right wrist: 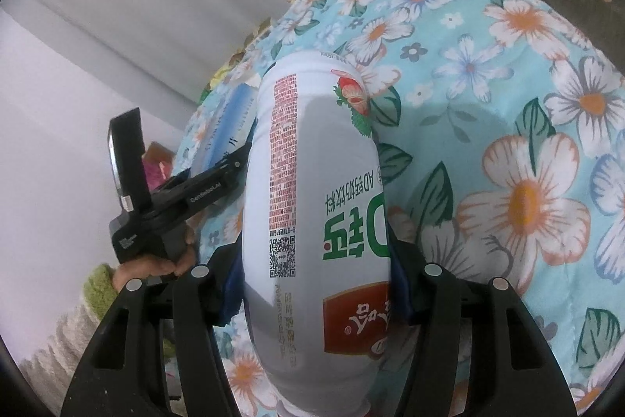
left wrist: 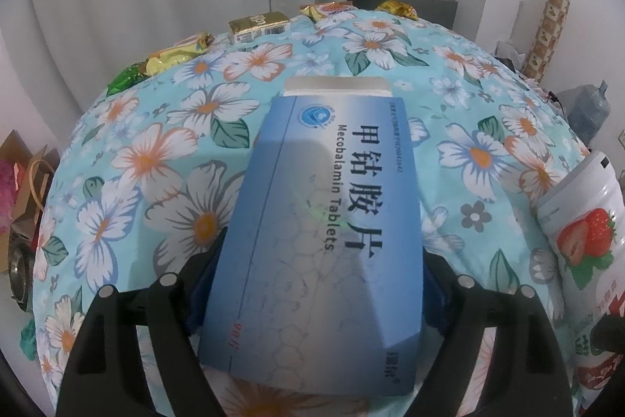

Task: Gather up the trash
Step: 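Lift the white bottle and blue medicine box off the bed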

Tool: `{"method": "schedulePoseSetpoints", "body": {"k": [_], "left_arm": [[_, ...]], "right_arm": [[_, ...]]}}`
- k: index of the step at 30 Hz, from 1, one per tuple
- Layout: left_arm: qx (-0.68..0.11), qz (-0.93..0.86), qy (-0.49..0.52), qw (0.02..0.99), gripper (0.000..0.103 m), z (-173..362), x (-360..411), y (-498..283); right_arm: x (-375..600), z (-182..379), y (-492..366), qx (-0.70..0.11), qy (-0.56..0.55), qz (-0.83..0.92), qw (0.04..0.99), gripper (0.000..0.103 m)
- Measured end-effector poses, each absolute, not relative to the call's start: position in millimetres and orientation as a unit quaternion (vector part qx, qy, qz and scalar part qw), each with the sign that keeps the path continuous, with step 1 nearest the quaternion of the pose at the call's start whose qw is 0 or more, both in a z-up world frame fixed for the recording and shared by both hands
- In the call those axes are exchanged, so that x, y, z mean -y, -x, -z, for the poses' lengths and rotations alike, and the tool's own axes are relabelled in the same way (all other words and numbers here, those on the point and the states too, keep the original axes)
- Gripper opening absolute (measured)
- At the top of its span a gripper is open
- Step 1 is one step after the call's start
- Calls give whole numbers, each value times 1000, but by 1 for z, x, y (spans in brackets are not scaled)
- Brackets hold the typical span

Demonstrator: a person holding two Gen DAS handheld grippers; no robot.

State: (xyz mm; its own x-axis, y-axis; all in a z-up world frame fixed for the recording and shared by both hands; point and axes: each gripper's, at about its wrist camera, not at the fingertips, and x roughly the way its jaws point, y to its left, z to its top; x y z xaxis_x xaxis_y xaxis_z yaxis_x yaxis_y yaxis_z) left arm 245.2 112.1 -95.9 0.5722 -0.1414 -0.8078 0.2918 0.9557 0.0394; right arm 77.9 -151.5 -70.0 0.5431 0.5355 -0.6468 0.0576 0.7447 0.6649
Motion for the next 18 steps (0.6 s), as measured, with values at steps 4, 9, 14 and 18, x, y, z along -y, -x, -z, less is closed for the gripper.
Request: {"method": "schedulePoseSetpoints", "body": {"k": [4, 9, 14, 18], "left_arm": [[-445, 118, -88, 883, 83, 96, -111, -244], [-447, 116, -85, 883, 85, 96, -113, -246], [-448, 122, -77, 882, 85, 96, -114, -245], [-447, 123, -77, 882, 85, 97, -115, -245]], "right_arm": [[156, 71, -78, -456, -335, -149, 811, 56], [153, 64, -81, -467, -320, -143, 812, 56], [150, 62, -84, -473, -307, -142, 814, 57], [148, 60, -84, -479, -303, -140, 812, 59]]}}
